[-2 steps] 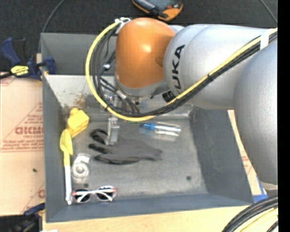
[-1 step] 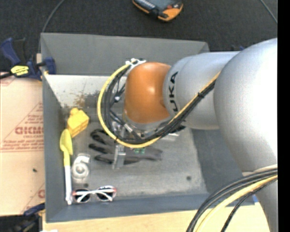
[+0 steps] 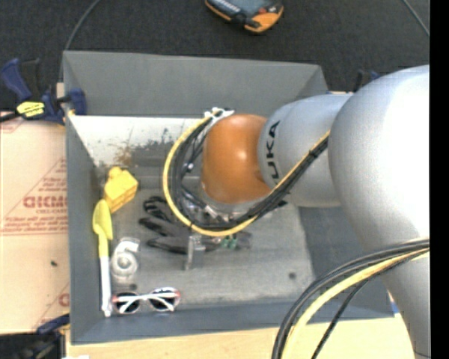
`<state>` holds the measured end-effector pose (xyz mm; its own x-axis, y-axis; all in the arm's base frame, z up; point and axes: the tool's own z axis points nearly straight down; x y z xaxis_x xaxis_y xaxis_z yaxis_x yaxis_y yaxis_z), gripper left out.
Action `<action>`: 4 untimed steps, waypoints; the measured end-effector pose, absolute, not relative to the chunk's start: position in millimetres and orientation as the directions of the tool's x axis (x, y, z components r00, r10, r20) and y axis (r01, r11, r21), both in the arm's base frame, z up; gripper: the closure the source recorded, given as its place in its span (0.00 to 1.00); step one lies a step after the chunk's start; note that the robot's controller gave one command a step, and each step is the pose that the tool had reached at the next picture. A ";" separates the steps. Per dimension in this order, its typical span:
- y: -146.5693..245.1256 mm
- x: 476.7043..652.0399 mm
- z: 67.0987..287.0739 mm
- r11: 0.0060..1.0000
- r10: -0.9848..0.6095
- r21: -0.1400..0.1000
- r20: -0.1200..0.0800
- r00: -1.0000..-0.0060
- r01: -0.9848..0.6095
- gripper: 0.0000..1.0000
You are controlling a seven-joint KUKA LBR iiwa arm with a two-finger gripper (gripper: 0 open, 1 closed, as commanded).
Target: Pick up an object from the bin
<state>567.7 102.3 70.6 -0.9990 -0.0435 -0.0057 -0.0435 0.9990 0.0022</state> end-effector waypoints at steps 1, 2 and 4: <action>117.9 547.0 71.2 0.977 0.212 0.004 -0.003 -0.977 0.212 0.00; 101.3 569.8 72.0 0.999 -0.043 0.003 -0.012 -0.999 -0.043 0.00; 117.9 548.2 72.8 0.975 0.220 0.007 -0.008 -0.975 0.220 1.00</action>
Offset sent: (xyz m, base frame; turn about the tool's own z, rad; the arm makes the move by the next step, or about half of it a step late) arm 0.0000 0.0004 0.0005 0.0001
